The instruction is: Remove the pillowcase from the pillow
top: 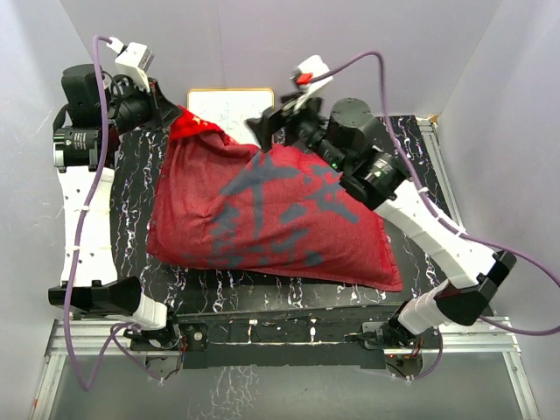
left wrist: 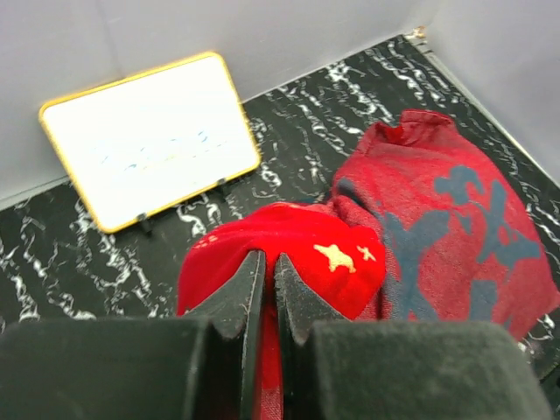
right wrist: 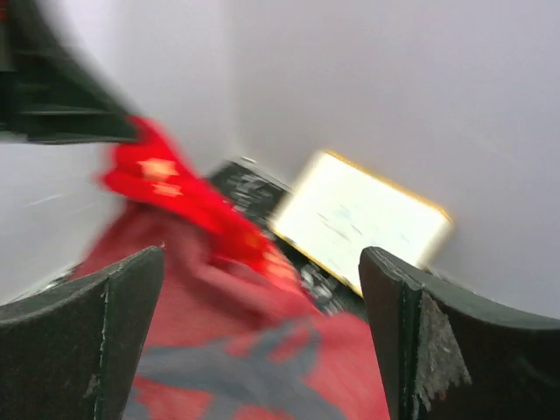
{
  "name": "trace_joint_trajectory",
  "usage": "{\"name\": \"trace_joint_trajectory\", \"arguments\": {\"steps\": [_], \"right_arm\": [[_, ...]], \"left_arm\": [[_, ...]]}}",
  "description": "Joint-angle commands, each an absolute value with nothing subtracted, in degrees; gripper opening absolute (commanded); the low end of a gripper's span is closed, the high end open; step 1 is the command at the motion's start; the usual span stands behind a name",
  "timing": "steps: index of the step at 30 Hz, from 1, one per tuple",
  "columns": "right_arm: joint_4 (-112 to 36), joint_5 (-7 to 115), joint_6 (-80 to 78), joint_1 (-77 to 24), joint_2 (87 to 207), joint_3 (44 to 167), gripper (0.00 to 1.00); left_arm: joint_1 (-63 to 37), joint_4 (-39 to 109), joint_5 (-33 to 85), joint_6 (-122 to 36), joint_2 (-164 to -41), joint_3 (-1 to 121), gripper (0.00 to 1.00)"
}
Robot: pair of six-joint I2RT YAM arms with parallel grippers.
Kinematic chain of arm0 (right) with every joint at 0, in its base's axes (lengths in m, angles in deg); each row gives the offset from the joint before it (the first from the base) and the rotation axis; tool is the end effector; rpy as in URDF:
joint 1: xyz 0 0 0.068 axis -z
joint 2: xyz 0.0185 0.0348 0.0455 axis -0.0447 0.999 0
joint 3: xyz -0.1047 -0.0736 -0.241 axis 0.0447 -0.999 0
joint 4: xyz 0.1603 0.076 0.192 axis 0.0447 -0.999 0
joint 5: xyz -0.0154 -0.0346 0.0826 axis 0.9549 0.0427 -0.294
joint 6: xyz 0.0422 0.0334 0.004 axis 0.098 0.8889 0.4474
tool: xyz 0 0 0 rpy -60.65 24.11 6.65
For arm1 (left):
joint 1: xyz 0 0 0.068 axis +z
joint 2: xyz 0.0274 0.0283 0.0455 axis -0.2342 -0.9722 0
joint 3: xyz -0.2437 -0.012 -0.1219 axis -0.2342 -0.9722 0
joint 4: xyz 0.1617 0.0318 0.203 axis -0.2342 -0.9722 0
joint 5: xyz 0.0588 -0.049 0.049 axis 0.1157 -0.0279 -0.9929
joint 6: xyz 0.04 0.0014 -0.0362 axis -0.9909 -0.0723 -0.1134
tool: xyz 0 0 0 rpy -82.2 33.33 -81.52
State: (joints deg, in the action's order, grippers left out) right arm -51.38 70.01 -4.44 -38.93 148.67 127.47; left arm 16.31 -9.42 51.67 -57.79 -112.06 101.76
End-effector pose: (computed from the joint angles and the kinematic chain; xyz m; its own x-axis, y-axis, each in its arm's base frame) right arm 0.2415 0.2070 0.4959 -0.0299 0.0553 -0.9980 -0.5522 0.8313 0.0626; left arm 0.2801 -0.0064 0.5261 -0.1920 0.0405 -0.9806 0.5179 0.8529 -0.0662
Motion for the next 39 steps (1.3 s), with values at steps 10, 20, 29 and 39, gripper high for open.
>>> {"name": "trace_joint_trajectory", "arguments": {"steps": [10, 20, 29, 39], "right_arm": [[-47.8, 36.5, -28.1, -44.3, 171.1, 146.7, 0.98], [-45.4, 40.7, -25.8, -44.2, 182.5, 153.9, 0.77], [-24.7, 31.5, -13.4, -35.4, 169.6, 135.4, 0.08], [-15.3, 25.8, -6.4, -25.9, 154.0, 118.3, 0.08]], "left_arm": [[8.9, -8.6, 56.2, -53.6, -109.4, 108.0, 0.00], [8.4, -8.0, 58.9, -51.8, -108.6, 108.6, 0.00], [8.5, -9.5, 47.2, -60.1, -101.7, 98.0, 0.77], [9.8, -15.2, 51.0, -74.7, -94.9, 71.5, 0.97]]}}
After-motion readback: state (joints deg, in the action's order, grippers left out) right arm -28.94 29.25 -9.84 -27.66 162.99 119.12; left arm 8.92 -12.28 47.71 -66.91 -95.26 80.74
